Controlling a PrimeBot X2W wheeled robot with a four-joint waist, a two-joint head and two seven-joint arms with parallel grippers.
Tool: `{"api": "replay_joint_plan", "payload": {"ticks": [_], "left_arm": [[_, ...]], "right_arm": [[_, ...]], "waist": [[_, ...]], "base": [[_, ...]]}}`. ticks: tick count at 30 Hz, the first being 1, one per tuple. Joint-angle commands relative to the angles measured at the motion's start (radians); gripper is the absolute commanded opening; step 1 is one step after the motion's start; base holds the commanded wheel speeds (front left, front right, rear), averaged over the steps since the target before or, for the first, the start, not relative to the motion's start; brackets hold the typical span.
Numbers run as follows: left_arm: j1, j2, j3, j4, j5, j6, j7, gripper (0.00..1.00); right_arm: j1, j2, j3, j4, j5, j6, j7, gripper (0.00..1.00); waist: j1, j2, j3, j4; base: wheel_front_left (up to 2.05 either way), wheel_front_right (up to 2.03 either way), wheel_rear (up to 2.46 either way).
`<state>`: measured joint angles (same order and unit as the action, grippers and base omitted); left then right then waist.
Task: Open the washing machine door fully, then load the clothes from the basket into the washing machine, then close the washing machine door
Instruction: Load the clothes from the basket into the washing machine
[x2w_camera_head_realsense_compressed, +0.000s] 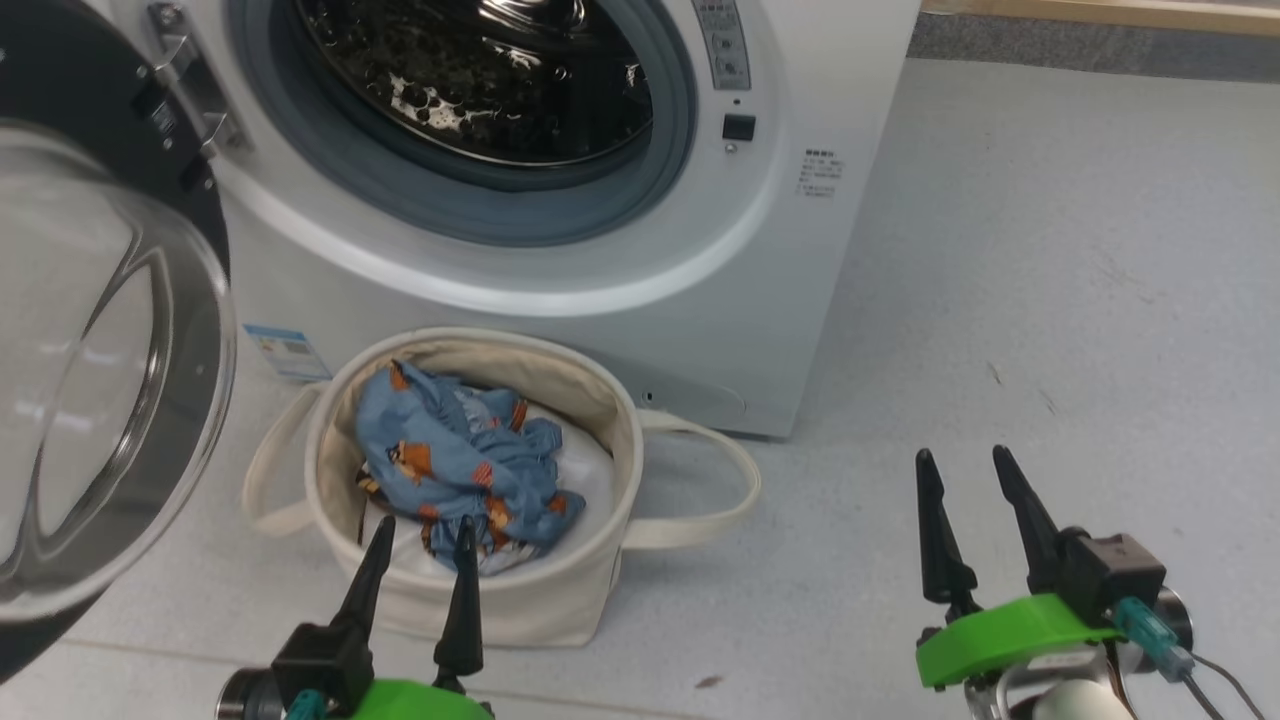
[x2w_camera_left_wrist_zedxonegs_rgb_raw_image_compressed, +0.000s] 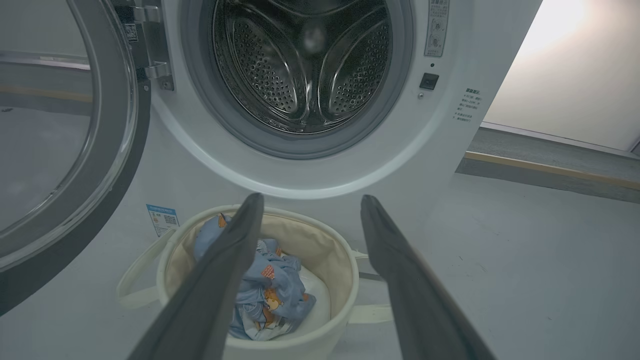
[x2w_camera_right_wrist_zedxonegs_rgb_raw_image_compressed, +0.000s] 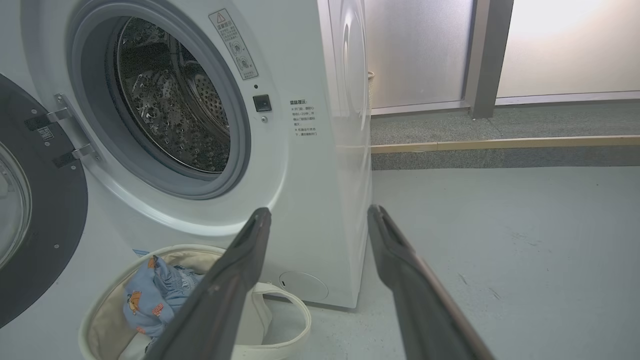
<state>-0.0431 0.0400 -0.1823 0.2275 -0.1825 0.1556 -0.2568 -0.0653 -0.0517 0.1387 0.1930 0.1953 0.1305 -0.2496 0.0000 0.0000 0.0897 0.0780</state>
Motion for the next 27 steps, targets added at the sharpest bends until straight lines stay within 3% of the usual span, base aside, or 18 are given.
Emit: {"api": "replay_joint_plan", "payload": {"ticks": [1,9,17,27], "left_arm": [[-0.041,0.010,0.030,-0.033,0.002,0.008,-0.005,1.00],[-0.048,0.010,0.028,-0.010,0.025,0.032,-0.005,1.00],[-0.066,0.010,0.021,0.082,0.009,0.039,-0.005,1.00],[-0.227,0.010,0.005,0.413,-0.068,-0.006,-0.002,1.00]], "right_arm": [[-0.048,0.001,0.023,-0.028,-0.001,0.000,-0.012,1.00],[-0.048,0.001,0.065,-0.050,0.004,0.000,-0.012,1.00],[-0.049,0.001,0.080,-0.089,-0.011,0.000,-0.012,1.00],[-0.071,0.001,0.093,-0.154,-0.048,0.000,-0.012,1.00]], "waist": [[0.0000,0.0000,0.001,0.001],[0.0000,0.0000,0.013,0.002],[0.0000,0.0000,0.037,-0.006],[0.0000,0.0000,0.152,-0.031]], "base": [[1.84,-1.84,0.00],[1.22,-1.22,0.00],[0.17,-0.17,0.00],[0.00,0.00,0.00]]}}
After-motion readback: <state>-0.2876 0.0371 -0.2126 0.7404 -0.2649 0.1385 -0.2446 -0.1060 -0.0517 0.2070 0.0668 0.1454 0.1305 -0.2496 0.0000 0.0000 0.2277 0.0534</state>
